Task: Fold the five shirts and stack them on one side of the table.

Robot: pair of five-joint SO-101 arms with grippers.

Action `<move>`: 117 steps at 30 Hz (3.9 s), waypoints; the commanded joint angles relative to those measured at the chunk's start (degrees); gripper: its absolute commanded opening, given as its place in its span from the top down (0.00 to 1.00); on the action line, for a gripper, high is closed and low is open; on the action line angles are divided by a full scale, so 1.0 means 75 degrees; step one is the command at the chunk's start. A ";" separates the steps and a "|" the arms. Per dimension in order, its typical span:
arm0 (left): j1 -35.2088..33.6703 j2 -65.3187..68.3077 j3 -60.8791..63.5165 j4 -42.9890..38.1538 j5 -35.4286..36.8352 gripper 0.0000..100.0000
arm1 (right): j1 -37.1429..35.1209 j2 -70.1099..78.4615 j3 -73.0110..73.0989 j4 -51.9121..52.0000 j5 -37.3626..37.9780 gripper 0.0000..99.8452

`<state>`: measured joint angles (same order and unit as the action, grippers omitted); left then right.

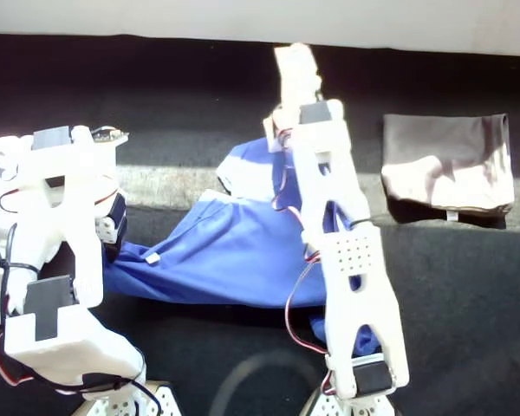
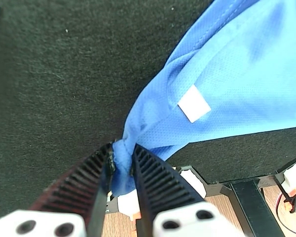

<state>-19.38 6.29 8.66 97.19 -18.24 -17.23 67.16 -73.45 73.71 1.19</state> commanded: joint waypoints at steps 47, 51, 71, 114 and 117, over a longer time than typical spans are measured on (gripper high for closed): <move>-0.0041 -0.0369 -0.0088 -0.0223 -0.0023 0.99 | -0.0158 0.0522 -0.0100 -0.0322 0.0867 0.83; -0.0041 -0.0369 -0.0135 -0.0223 -0.0023 0.99 | -0.0217 0.0463 -0.0451 0.0252 0.1922 0.98; 0.1260 -0.0369 -0.4460 0.0457 0.0000 0.99 | 0.0733 -0.2620 -0.3686 0.3581 0.1993 0.99; 0.1166 -0.0217 0.0229 -0.0059 0.0809 0.99 | 0.1752 -1.6264 1.5619 -0.0756 0.1207 0.99; 0.1178 0.0205 0.0451 0.0000 0.0656 0.98 | 0.1764 -1.6826 1.7049 -0.1448 0.1207 0.99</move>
<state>-10.59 6.55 11.47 96.84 -12.00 -4.84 -54.42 43.91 67.91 10.42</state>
